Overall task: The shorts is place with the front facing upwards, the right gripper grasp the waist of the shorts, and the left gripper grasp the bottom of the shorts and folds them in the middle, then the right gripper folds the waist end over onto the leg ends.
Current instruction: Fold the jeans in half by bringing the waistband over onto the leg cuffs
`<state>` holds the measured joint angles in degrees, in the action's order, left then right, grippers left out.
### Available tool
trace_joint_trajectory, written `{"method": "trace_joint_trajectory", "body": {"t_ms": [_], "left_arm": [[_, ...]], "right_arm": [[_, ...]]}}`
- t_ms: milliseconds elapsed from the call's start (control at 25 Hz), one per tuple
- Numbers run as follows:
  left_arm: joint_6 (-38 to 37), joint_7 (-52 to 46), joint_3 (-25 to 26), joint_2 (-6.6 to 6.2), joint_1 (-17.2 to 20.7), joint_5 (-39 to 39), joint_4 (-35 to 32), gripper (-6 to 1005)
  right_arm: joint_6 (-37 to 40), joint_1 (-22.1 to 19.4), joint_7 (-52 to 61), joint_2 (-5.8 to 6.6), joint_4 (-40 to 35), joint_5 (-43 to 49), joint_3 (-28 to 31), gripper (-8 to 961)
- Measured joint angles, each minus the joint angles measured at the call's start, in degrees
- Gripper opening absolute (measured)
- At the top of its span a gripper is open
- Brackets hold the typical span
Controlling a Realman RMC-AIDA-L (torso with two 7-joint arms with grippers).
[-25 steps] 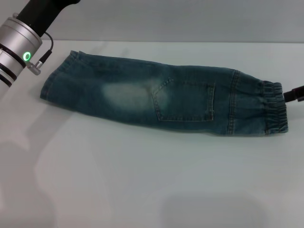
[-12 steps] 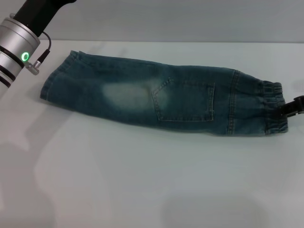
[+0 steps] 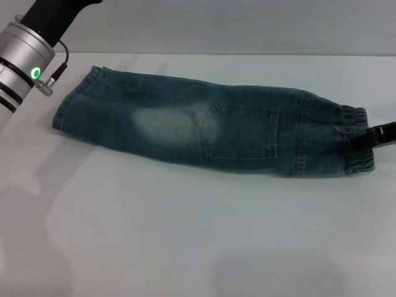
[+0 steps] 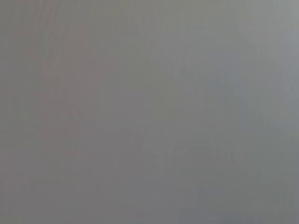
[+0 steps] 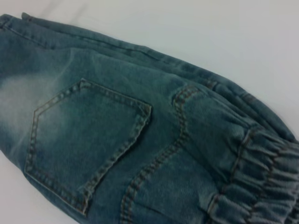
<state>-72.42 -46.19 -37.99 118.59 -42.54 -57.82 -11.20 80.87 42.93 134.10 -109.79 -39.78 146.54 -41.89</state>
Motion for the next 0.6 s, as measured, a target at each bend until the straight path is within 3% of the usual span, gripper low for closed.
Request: {"method": "trace_joint_trajectory", "body": {"t_ms": [240,440,600], "left_arm": [[0.0,0.3,0.0,0.03,0.0,0.0,0.7,784],[0.0,0.3,0.0,0.05,0.1,0.0,0.8,784],[0.3,1.0,-0.1,0.05,0.0,-0.1,0.8,784]], "right_arm": [[-1.8,0.0,-2.2,-1.42,-0.7,-0.3,0.0,458],[-2.6,0.0,-3.4,-1.93,-0.5,-0.4,0.0,223],[-2.6,0.0,-3.7,-2.0,-0.5,-0.4,0.0,117]]}}
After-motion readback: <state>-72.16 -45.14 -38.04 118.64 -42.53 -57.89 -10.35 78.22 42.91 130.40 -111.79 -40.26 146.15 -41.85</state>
